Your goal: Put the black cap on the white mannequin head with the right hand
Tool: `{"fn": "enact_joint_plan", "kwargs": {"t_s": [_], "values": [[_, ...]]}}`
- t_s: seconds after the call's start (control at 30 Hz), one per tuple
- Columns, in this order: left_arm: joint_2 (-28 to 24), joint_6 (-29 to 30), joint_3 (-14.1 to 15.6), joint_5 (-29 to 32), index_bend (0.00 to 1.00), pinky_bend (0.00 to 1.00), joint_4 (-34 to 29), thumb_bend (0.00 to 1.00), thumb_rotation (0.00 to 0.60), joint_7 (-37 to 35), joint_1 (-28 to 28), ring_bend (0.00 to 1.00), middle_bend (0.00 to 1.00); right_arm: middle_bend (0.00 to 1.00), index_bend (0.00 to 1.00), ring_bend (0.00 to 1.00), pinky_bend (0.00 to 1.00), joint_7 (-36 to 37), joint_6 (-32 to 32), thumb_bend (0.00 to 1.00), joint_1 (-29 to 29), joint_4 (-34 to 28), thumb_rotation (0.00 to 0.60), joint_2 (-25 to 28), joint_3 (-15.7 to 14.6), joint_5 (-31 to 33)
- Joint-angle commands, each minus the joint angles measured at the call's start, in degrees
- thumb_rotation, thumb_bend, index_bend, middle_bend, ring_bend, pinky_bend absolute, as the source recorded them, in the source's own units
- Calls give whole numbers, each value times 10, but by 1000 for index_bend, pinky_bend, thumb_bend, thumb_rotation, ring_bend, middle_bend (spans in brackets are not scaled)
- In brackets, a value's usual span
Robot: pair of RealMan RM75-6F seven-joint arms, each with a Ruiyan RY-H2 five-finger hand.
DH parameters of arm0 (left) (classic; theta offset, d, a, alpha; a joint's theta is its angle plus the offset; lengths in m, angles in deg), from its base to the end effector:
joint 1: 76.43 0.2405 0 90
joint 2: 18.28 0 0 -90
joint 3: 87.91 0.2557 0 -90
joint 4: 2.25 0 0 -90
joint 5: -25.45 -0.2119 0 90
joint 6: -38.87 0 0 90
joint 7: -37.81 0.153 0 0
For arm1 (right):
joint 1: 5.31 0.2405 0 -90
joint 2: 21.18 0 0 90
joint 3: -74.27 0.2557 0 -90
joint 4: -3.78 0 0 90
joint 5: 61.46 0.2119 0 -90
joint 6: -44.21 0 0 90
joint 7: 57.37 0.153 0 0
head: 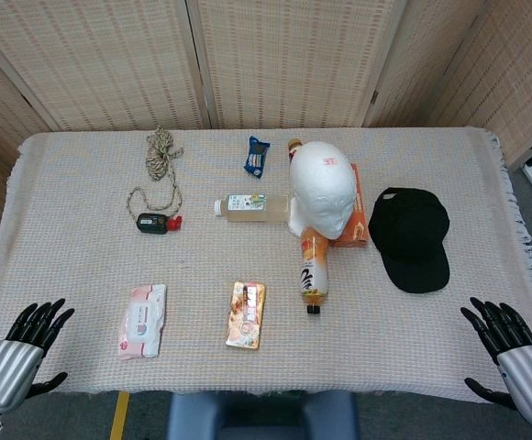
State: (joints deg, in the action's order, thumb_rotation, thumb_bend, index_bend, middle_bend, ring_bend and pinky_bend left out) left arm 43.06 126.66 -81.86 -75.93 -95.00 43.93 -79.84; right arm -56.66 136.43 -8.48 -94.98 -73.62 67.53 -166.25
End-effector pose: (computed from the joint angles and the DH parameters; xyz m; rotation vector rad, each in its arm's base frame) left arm -0.2914 0.1439 0.1412 -1.6988 -0.7764 -0.8536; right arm -0.2839 -0.1081 0.1844 1.6165 -0.8779 0.8901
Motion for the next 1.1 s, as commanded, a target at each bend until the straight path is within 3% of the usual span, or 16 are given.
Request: {"fn": "enact_joint_plan", "kwargs": {"t_s": [0.03, 0.33, 0.4, 0.43, 0.47, 0.5, 0.57, 0.6, 0.67, 0.77, 0.83, 0.9, 1.1], "values": [[0, 0, 0, 1, 64, 94, 1, 78, 600, 0, 0, 0, 0, 0, 0, 0, 0, 0, -1, 8, 0, 0, 600, 0, 0, 1], [1, -4, -1, 3, 64, 94, 0, 78, 600, -4, -2, 0, 0, 0, 0, 0, 0, -14, -20, 7, 10, 6, 600, -18, 8, 14], [1, -9, -3, 8, 64, 94, 0, 78, 600, -6, -4, 0, 0, 32, 0, 16, 55, -26, -6, 7, 11, 19, 600, -39, 24, 17], [1, -12, -5, 12, 64, 94, 1, 78, 600, -7, -6, 0, 0, 122, 0, 92, 199, -28, 8, 8, 12, 32, 600, -55, 36, 16], [2, -15, -7, 16, 64, 94, 2, 79, 600, -8, -7, 0, 0, 292, 3, 253, 415, -27, 21, 8, 14, 49, 600, -73, 47, 16], [2, -21, -8, 23, 68, 94, 3, 79, 600, -9, -9, 0, 0, 518, 34, 481, 667, -19, 30, 9, 18, 72, 600, -97, 60, 22], [0, -31, -11, 35, 91, 94, 3, 78, 600, -8, -12, 0, 0, 846, 157, 826, 927, -2, 32, 7, 30, 112, 600, -131, 78, 31], [-1, -35, -13, 42, 101, 95, 2, 77, 600, -7, -13, 0, 0, 924, 230, 908, 976, 7, 32, 7, 38, 146, 600, -158, 89, 39], [-1, -35, -17, 50, 113, 95, 0, 78, 600, -7, -13, 0, 0, 1000, 428, 999, 1000, 25, 36, 10, 48, 208, 600, -204, 105, 52], [-2, -34, -19, 54, 118, 95, -1, 78, 600, -9, -12, 0, 0, 1000, 526, 1000, 1000, 39, 36, 15, 55, 252, 600, -232, 112, 60], [-1, -31, -23, 58, 120, 95, -1, 79, 600, -13, -12, 0, 0, 1000, 561, 1000, 1000, 63, 32, 21, 66, 320, 600, -271, 125, 75], [6, -32, -27, 64, 121, 95, 5, 78, 600, -8, -13, 0, 0, 1000, 568, 1000, 1000, 95, -1, 26, 87, 433, 600, -337, 141, 109], [20, -53, -36, 90, 117, 95, 13, 79, 600, 13, -19, 0, 0, 1000, 578, 1000, 1000, 176, -16, 52, 108, 647, 600, -452, 142, 130]]}}
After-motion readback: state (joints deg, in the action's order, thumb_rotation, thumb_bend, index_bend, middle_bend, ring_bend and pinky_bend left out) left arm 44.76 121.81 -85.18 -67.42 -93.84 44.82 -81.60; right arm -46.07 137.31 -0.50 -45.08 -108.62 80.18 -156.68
